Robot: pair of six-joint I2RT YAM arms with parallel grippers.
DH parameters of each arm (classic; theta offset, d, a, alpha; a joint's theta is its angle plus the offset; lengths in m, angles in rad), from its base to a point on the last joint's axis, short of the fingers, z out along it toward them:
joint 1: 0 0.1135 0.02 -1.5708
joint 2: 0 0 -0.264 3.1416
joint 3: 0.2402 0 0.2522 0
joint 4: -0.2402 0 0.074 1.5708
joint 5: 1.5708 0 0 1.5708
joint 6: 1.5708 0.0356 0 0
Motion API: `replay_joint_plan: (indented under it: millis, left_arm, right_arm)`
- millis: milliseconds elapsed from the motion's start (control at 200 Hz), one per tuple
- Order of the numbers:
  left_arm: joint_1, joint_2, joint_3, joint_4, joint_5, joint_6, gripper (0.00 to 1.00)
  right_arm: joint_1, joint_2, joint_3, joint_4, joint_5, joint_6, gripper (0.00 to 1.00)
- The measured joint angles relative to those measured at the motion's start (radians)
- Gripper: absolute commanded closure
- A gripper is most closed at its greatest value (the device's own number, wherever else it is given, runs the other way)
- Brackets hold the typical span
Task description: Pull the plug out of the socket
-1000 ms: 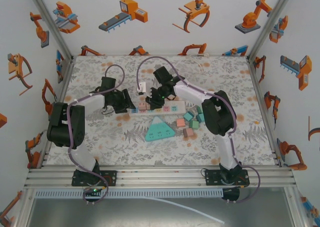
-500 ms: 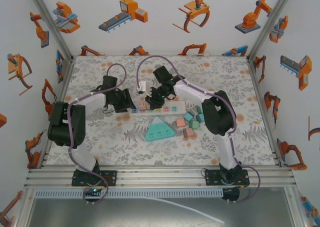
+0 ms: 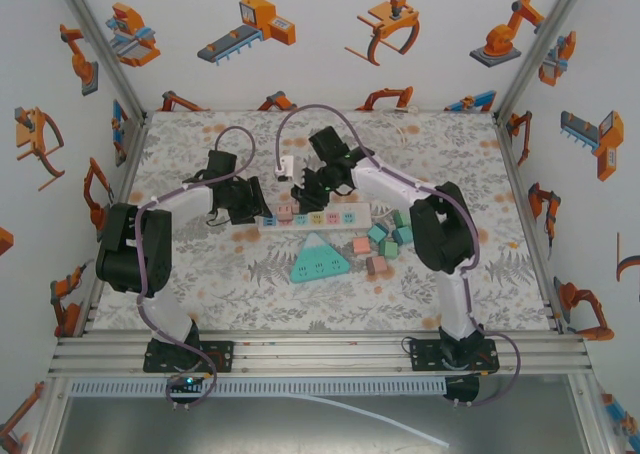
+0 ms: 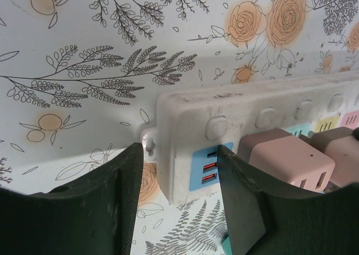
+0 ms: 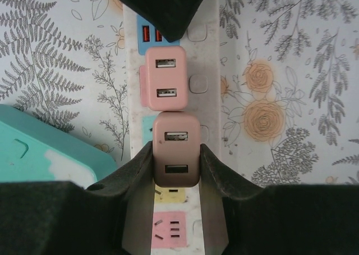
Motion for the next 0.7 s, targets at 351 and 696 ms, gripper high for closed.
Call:
replay_joint_plan:
  millis: [351, 696]
  left_arm:
    - [0.001, -0.037, -0.037, 0.01, 0.027, -0.013, 0.31]
    - [-0.008, -0.324, -0.103, 0.043, 0.031, -0.058, 0.27]
  right_arm:
    - [-0.01, -0.2, -0.142, 0.133, 0.058, 0.268, 0.87]
    - [-0.219, -0.684, -0.639, 0.383, 0.189, 0.924, 0.88]
